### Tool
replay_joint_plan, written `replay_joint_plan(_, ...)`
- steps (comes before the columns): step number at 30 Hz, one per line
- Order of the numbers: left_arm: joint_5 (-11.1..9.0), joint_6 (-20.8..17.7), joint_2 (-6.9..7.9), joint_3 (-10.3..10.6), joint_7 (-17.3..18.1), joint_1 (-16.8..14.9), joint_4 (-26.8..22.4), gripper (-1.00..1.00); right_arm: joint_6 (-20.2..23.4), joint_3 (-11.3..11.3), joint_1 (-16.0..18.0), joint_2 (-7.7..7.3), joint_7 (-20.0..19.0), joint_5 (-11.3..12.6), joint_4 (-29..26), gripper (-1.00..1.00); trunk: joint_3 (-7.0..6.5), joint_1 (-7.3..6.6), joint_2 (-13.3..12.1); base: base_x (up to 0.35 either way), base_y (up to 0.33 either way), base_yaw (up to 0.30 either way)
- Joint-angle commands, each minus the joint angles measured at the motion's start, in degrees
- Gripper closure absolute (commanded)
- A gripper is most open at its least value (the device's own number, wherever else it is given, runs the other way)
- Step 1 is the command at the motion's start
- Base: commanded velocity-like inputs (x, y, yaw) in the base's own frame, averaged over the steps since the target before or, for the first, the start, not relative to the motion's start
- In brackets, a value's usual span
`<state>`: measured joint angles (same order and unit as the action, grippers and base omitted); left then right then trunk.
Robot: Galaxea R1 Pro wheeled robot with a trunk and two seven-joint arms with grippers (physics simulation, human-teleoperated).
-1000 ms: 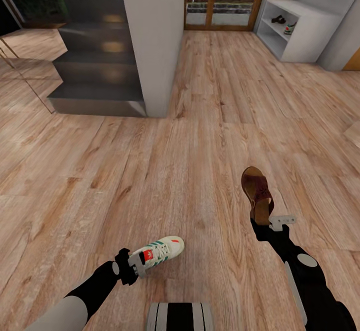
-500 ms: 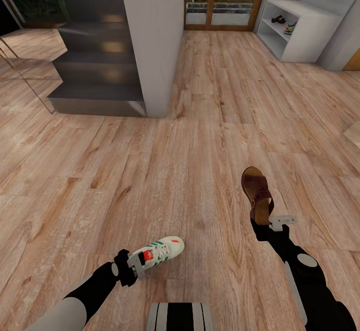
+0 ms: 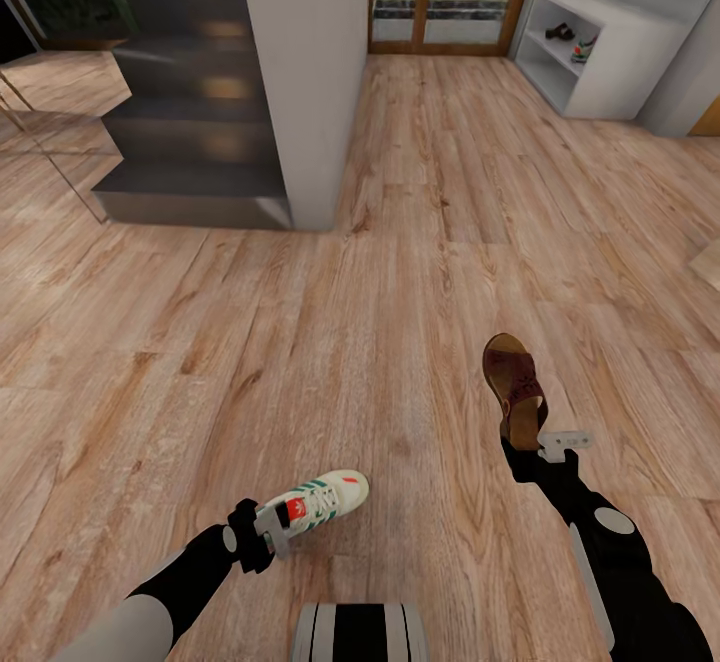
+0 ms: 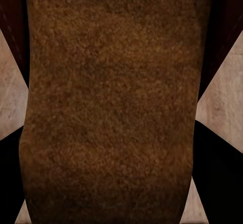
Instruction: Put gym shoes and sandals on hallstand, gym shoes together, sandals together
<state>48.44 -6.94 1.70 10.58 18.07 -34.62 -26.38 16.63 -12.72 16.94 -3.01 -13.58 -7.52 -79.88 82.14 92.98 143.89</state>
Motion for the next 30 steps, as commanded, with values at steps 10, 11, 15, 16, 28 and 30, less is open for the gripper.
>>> replay_joint_plan(10,0.32,-0.26,0.23,0.16,0.05,0.01,-0.19,-1.00,0.25,-0.11,0.03,0.02,-0.48,-0.57,-0.10,1.00,0.71,0.06,0.06,0.000,0.000,0.000)
replay_joint_plan(11,0.33,-0.26,0.24,0.15,0.04,0.03,-0.20,-1.00,0.25,-0.11,0.03,0.02,-0.48,-0.57,-0.10,1.00,0.71,0.06,0.06,0.000,0.000,0.000)
replay_joint_plan(15,0.34,-0.26,0.33,0.20,-0.01,0.02,-0.20,-1.00,0.25,-0.11,0.03,0.02,-0.48,-0.57,-0.10,1.00,0.71,0.06,0.06,0.000,0.000,0.000)
replay_joint_plan(16,0.34,-0.26,0.32,0.21,-0.01,0.01,-0.19,-1.00,0.25,-0.11,0.03,0.02,-0.48,-0.57,-0.10,1.00,0.71,0.06,0.06,0.000,0.000,0.000)
replay_joint_plan(28,0.32,-0.20,0.12,0.39,-2.58,0.21,-0.17,-1.00,0.25,-0.11,0.03,0.02,-0.48,-0.57,-0.10,1.00,0.71,0.06,0.06,0.000,0.000,0.000)
replay_joint_plan(30,0.33,-0.19,0.09,0.40,-2.72,0.22,-0.17,-1.00,0.25,-0.11,0.03,0.02,-0.48,-0.57,-0.10,1.00,0.71,0.06,0.06,0.000,0.000,0.000)
